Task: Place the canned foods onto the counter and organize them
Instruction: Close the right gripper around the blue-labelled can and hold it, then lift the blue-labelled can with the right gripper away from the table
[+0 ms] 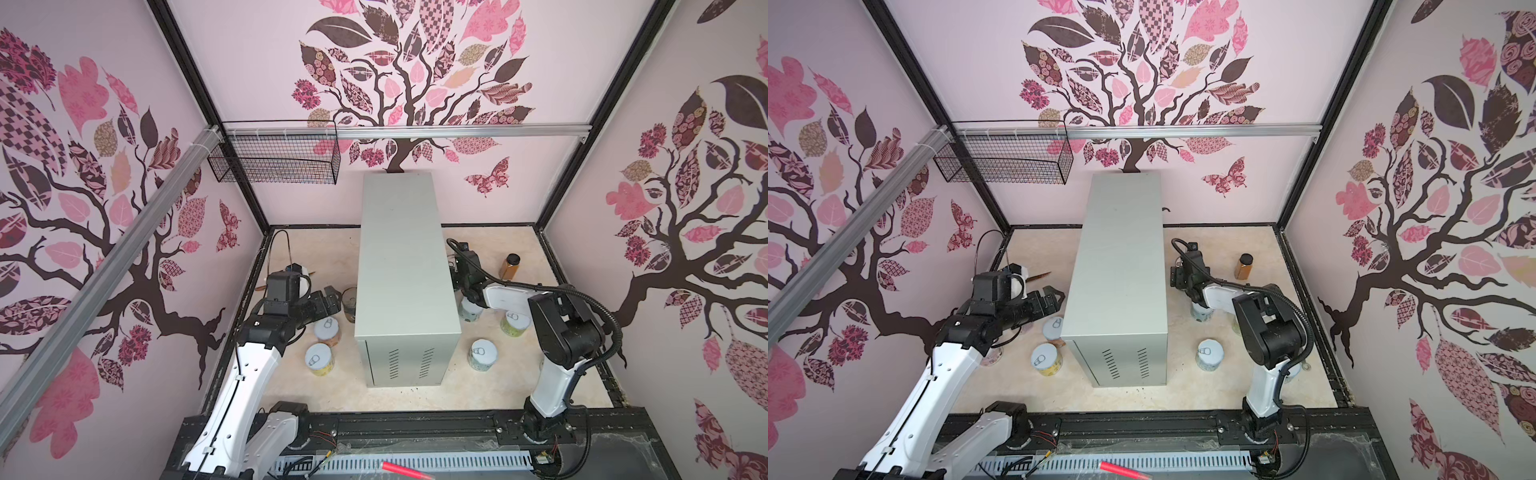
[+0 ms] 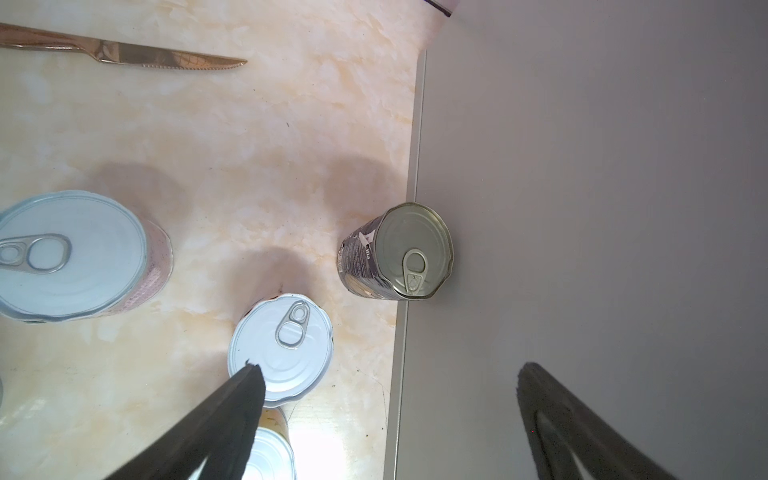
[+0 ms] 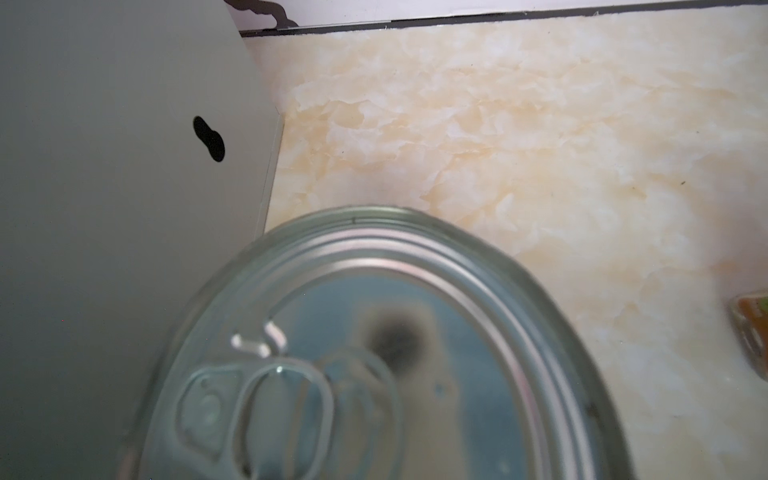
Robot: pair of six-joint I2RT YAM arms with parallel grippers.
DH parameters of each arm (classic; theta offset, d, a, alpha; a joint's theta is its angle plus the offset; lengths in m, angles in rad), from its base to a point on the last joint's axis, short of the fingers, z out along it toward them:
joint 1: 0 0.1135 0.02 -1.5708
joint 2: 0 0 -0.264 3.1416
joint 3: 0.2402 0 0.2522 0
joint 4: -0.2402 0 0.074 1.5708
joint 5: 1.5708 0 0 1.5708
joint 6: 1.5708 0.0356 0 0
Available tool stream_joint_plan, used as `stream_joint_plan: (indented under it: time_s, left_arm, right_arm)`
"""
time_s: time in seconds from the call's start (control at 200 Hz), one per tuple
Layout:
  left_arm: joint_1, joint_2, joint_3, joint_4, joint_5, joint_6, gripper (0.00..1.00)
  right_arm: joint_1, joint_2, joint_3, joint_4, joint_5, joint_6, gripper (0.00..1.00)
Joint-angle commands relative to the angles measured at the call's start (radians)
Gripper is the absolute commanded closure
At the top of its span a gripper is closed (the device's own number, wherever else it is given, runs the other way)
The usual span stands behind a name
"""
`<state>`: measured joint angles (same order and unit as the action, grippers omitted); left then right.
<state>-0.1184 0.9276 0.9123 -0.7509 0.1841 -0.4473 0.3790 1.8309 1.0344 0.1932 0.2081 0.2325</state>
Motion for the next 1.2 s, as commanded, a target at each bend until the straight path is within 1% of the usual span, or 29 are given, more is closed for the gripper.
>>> stream_joint_plan:
  time_s: [0.0,0.075,0.33,0.515,0.665,0.765,1.005,1.14,1.195]
  left_arm:
    - [0.003,-0.033,-0.036,0.019,-0.012,0.01,0.02]
    - [0.003,-0.05,-0.045,0.025,-0.015,0.009,0.02]
    - [0.002,-0.093,-0.061,0.039,-0.024,-0.002,0.02]
    - [-0.013,-0.108,-0.062,0.036,-0.043,-0.003,0.02]
    - [-0.018,-0.114,-0.058,0.034,-0.041,-0.009,0.02]
    - [-0.018,-0.12,-0.052,0.034,-0.005,-0.029,0.02]
    - [-0.019,-0.177,-0.031,-0.022,0.007,-0.048,0.02]
    - [-0.02,-0.213,-0.014,-0.059,0.104,-0.069,0.02]
    - [-0.019,-0.232,-0.008,-0.084,0.121,-0.071,0.02]
  right_arm:
    - [-0.005,-0.123,0.069,-0.102,0.013,0.024,0.47]
    - [-0.009,-0.154,0.085,-0.141,0.013,0.022,0.47]
    - [-0.009,-0.251,0.131,-0.248,0.014,0.015,0.56]
    - [-0.009,-0.322,0.172,-0.33,0.027,0.005,0.58]
    - [-0.01,-0.378,0.24,-0.428,0.038,-0.01,0.58]
    - [-0.009,-0.41,0.31,-0.514,0.039,-0.016,0.58]
    - [-0.01,-0.441,0.535,-0.748,0.015,-0.039,0.58]
    - [-0.009,-0.462,0.637,-0.855,-0.013,-0.029,0.59]
    - [-0.009,-0.469,0.68,-0.9,-0.025,-0.022,0.6]
